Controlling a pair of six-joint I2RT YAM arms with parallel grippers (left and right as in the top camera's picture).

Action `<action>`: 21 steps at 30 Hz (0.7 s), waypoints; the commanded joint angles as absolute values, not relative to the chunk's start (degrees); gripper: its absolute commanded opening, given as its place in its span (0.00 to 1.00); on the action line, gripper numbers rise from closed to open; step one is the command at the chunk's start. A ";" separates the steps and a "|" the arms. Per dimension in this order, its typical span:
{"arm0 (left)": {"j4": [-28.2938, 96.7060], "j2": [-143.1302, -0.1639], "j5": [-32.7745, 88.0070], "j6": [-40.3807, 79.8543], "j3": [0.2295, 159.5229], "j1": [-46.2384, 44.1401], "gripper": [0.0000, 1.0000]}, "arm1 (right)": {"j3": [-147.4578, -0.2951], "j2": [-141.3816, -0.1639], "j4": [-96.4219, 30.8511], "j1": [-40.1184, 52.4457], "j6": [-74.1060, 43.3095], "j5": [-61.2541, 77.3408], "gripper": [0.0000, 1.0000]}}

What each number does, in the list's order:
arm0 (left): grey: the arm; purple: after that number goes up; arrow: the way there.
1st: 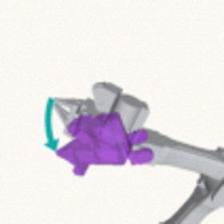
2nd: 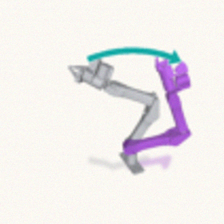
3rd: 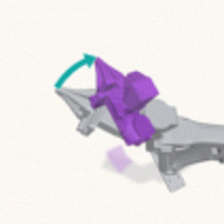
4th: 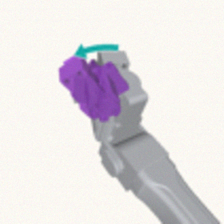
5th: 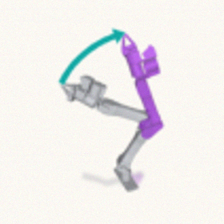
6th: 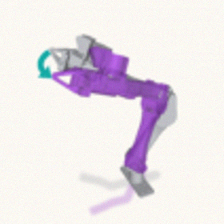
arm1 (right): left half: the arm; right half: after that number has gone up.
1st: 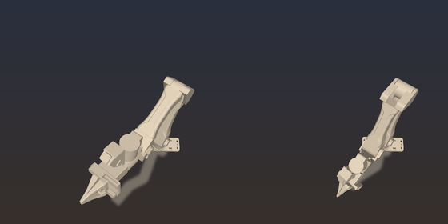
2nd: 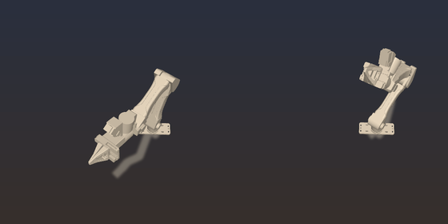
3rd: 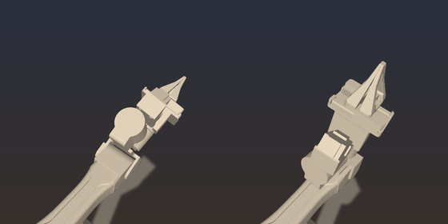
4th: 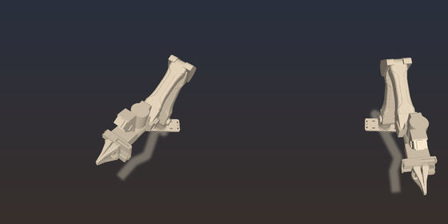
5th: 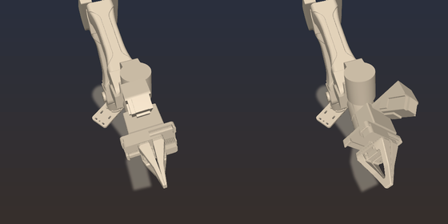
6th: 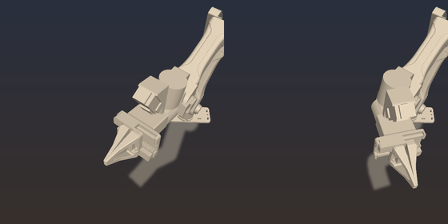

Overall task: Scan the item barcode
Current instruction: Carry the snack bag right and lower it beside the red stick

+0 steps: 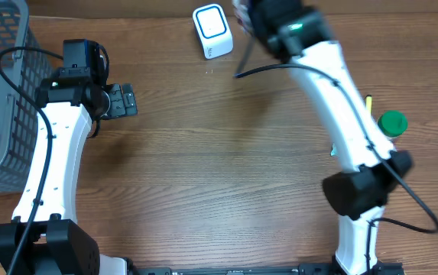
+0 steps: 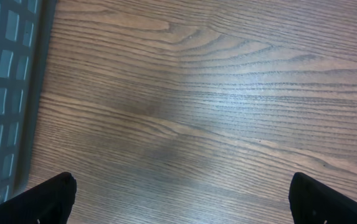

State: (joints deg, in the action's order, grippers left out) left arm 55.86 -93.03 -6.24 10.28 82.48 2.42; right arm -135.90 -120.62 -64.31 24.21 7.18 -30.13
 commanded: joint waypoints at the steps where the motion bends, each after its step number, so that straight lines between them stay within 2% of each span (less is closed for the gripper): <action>1: 55.83 -93.60 -6.17 9.85 82.65 2.63 1.00 | -136.03 -120.11 -72.66 20.69 -3.46 -11.29 0.04; 6: 55.83 -93.60 -6.17 9.85 82.65 2.63 1.00 | -133.08 -120.79 -86.83 14.74 -3.46 3.81 0.04; 14: 55.86 -93.60 -6.17 9.85 82.65 2.63 1.00 | -120.36 -120.79 -90.24 7.49 -3.44 2.02 0.04; 16: 55.86 -93.60 -6.17 9.85 82.65 2.63 1.00 | -116.77 -120.79 -89.43 6.09 -3.44 0.71 0.15; 18: 55.83 -93.60 -6.17 9.85 82.65 2.63 1.00 | -113.14 -120.79 -88.60 4.73 -3.46 -1.98 0.19; 19: 55.83 -93.60 -6.17 9.85 82.65 2.63 1.00 | -111.53 -120.79 -88.09 4.12 -3.46 -3.25 0.25; 20: 55.83 -93.60 -6.17 9.85 82.65 2.63 1.00 | -109.84 -120.79 -87.39 3.40 -3.49 -4.45 0.44; 21: 55.83 -93.60 -6.17 9.85 82.65 2.63 1.00 | -108.66 -120.79 -86.76 2.81 -3.51 -4.73 0.52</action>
